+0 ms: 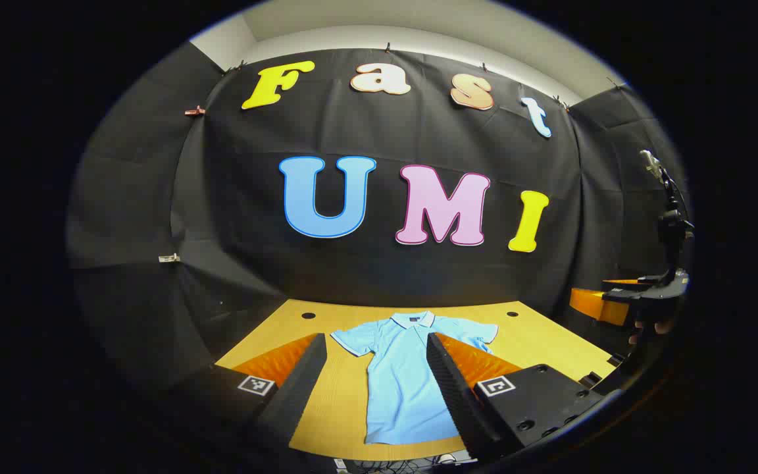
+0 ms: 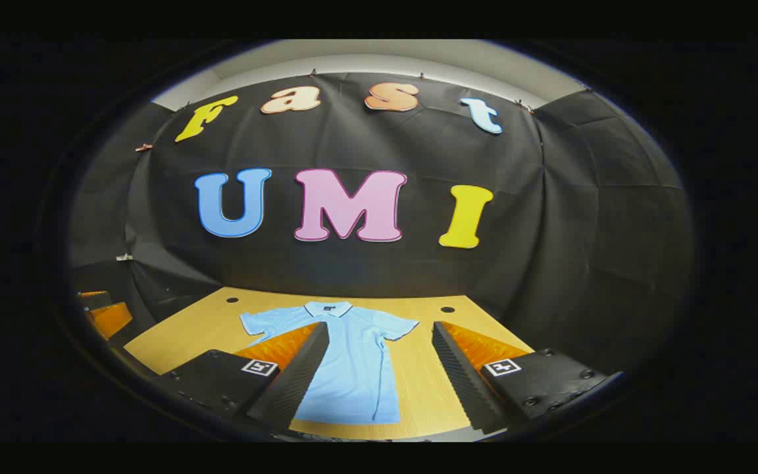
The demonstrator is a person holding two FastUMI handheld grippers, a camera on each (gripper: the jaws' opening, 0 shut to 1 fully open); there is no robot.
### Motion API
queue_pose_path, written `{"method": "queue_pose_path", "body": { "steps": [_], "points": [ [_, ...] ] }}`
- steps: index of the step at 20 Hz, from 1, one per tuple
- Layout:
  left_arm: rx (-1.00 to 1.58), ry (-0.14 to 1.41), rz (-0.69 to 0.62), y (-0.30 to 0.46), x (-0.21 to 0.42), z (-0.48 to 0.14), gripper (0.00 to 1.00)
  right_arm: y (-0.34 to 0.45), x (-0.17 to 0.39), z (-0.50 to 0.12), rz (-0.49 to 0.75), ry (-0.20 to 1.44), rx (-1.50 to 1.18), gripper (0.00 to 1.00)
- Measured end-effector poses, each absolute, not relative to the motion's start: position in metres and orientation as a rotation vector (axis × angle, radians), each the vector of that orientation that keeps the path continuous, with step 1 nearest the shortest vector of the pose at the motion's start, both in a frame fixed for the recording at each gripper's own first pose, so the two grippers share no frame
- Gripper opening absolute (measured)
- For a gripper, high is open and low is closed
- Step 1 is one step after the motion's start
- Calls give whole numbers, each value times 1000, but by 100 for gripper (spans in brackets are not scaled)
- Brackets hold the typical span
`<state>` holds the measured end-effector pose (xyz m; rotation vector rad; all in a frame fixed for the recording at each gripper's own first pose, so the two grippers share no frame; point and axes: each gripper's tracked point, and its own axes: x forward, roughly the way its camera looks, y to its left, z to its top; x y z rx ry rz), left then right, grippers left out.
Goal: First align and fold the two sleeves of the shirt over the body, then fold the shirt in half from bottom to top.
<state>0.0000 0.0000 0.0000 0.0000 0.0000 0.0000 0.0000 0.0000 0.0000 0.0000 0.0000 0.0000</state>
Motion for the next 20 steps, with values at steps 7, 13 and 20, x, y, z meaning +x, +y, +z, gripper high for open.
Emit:
{"method": "queue_pose_path", "body": {
  "steps": [7, 13, 20],
  "points": [
    [31, -3, 7, -2, 1, 5, 96, 5, 5, 0, 22, -9, 4, 97],
    [14, 0, -6, -13, 17, 24, 96, 18, 21, -12, 59, 6, -32, 97],
    [38, -37, 10, -10, 23, 32, 96, 38, 26, 20, 106, -75, -24, 97]
  ]
}}
